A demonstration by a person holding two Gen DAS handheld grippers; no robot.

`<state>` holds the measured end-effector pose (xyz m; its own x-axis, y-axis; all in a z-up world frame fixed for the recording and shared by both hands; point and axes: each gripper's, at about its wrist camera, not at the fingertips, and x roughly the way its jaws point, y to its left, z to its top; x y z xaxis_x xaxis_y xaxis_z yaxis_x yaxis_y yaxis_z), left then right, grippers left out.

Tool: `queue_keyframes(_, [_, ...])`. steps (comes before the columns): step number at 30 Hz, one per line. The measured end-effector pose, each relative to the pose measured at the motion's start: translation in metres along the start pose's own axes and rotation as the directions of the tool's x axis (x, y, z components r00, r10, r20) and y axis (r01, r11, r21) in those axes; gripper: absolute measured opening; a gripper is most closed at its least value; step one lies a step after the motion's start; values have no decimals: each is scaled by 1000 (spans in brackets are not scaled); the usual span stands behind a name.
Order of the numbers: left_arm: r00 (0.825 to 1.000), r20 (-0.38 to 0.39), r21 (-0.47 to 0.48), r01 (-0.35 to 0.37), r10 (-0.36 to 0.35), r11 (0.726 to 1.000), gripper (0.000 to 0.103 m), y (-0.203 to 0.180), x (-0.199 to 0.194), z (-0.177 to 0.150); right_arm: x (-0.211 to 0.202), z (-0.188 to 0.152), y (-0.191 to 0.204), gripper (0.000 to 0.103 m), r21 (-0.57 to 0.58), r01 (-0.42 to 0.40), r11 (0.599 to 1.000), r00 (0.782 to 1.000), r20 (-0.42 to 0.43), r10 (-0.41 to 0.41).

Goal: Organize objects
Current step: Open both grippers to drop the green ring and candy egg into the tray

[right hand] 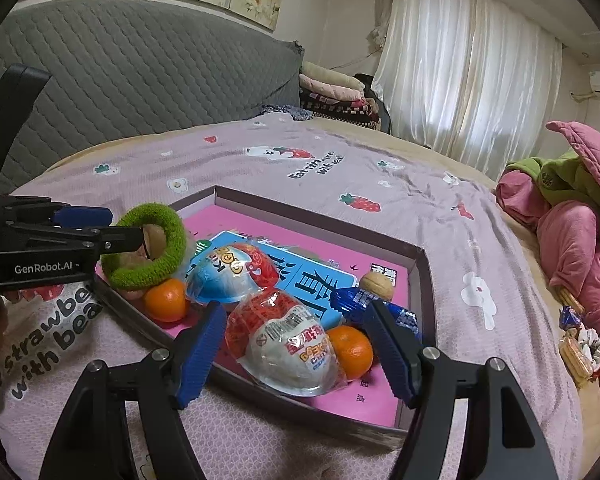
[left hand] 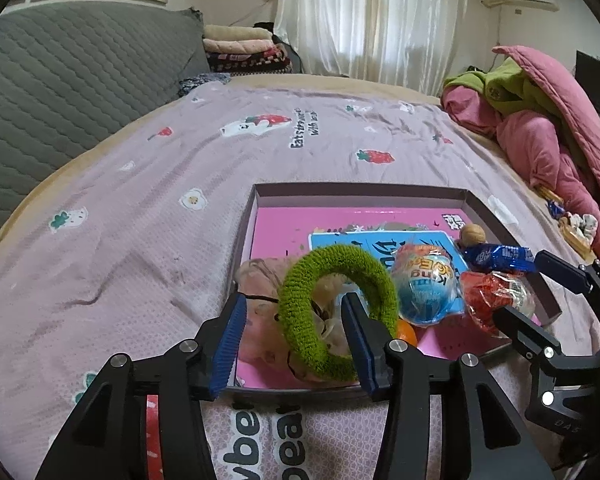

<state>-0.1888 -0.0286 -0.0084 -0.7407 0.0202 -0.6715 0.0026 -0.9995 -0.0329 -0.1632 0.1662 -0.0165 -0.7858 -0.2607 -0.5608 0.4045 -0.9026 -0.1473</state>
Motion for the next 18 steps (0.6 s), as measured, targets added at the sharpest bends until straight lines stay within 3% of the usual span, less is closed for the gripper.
queue_keyframes(8, [1000,9,5,-8,8,1000,51,-3,-9,2,-6,3,-4,73,16,-4,1000,1000,14,3])
queue_keyframes(11, [1000,16,6,-10,10,1000,61,-5,-14,3,-10,3,-6,74,22,-4,1000,1000,22,3])
queue_keyframes(18, [999,31,21,-11,11,1000,63,-12,-26,6,-20,7,-11,79,42,-4,999,999,51,2])
